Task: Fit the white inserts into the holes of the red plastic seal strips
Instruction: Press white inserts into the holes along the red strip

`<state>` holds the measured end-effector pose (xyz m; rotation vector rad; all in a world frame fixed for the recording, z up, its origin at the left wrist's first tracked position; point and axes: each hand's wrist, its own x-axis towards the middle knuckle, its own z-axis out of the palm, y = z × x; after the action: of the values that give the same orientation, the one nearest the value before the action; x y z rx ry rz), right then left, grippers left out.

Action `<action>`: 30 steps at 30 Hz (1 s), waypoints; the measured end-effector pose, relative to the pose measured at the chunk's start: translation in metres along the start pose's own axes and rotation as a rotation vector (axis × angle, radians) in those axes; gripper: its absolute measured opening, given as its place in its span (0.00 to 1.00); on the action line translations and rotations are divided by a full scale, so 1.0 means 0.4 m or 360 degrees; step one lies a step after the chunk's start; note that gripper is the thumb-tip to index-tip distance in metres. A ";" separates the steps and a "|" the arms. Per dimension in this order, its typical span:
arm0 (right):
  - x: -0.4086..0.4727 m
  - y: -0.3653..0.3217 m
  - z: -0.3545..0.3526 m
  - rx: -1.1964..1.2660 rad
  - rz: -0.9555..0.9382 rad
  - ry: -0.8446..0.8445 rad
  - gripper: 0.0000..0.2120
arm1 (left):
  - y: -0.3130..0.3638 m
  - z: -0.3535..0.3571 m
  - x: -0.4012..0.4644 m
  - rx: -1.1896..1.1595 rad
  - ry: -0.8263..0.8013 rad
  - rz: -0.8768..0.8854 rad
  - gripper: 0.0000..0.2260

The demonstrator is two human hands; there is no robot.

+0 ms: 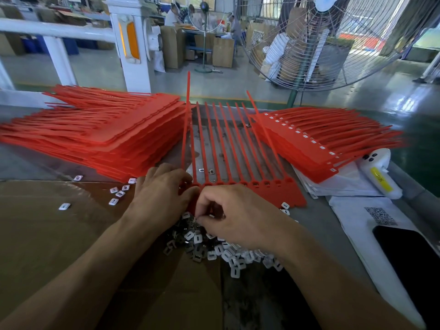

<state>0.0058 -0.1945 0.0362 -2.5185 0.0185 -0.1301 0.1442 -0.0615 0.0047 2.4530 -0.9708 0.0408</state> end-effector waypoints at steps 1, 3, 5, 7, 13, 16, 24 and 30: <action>-0.001 0.002 0.000 0.0030 0.0012 0.0021 0.05 | -0.001 0.001 0.000 0.0004 0.0000 -0.0001 0.16; -0.001 0.004 -0.001 0.0042 0.0032 0.0043 0.06 | 0.000 0.001 -0.001 0.0008 -0.0002 -0.0005 0.16; -0.002 0.007 0.000 0.0056 0.0046 0.0038 0.07 | -0.001 0.001 -0.001 0.0005 -0.0006 -0.0007 0.17; -0.002 0.007 0.000 0.0075 0.0048 0.0028 0.09 | 0.000 -0.001 -0.001 0.0006 -0.0011 -0.0007 0.17; -0.001 0.013 0.001 0.0192 0.0079 0.0104 0.06 | 0.006 -0.005 -0.003 0.0000 -0.0008 -0.0021 0.17; -0.001 0.019 0.000 0.0267 0.0110 0.0197 0.05 | 0.008 -0.006 -0.004 0.0003 -0.0004 -0.0024 0.17; -0.005 0.091 -0.054 0.0249 0.0422 0.0681 0.04 | 0.005 -0.007 -0.003 -0.0043 -0.0012 -0.0035 0.16; -0.036 0.227 -0.134 0.0053 0.0856 0.0993 0.06 | 0.004 -0.005 -0.002 -0.0056 0.0004 -0.0019 0.16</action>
<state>-0.0123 -0.2989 0.0258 -2.2493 0.9174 -0.6717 0.1430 -0.0610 0.0070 2.4260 -0.9475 0.0226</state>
